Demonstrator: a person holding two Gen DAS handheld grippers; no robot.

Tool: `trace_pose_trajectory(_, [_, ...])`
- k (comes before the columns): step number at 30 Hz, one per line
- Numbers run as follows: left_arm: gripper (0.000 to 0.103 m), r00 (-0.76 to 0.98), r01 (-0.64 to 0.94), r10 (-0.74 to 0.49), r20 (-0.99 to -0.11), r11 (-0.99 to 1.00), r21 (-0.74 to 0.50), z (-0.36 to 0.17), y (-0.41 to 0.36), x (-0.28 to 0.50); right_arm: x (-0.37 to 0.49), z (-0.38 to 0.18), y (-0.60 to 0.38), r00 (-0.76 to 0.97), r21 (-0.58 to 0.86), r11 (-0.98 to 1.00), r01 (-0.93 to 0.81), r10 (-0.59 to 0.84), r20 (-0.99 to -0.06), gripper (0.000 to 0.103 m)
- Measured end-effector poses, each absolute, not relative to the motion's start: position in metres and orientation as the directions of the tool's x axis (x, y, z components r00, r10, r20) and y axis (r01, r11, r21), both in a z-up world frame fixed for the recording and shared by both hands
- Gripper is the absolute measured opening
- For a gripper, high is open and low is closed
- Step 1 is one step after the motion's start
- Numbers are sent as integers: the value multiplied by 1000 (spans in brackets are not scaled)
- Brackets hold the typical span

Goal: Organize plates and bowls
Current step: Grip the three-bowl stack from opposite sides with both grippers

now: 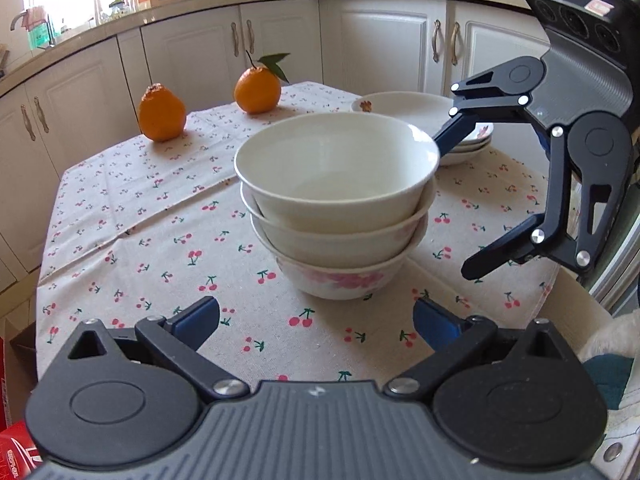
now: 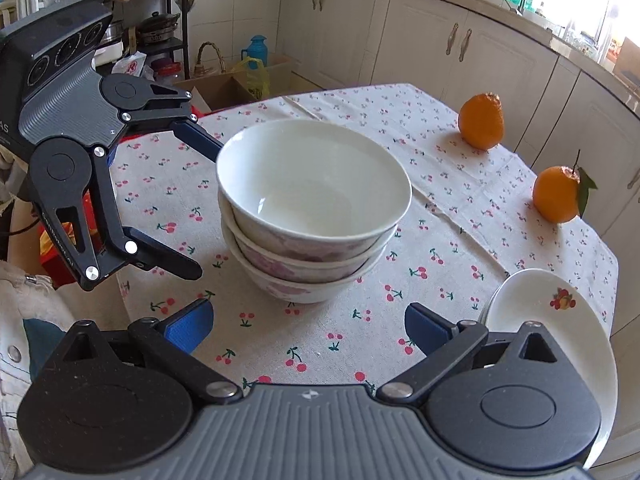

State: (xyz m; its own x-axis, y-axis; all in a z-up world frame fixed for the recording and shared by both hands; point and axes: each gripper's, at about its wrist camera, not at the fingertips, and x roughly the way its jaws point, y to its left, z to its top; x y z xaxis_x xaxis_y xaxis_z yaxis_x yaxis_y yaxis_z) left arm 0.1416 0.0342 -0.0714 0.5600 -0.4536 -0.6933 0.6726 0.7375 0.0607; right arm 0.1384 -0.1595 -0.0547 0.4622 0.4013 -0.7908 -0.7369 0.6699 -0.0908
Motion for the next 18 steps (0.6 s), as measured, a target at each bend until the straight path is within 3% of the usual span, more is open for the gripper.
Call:
trace_pose_trajectory(9, [103, 458, 729, -479, -749, 684, 9, -87, 33, 163, 161, -84, -164, 382, 4, 691, -723, 404, -831, 103])
trace_pose_trajectory(18, [103, 461, 752, -511, -726, 659, 13, -88, 34, 160, 158, -86, -167, 400, 7, 695, -719, 422, -813, 103])
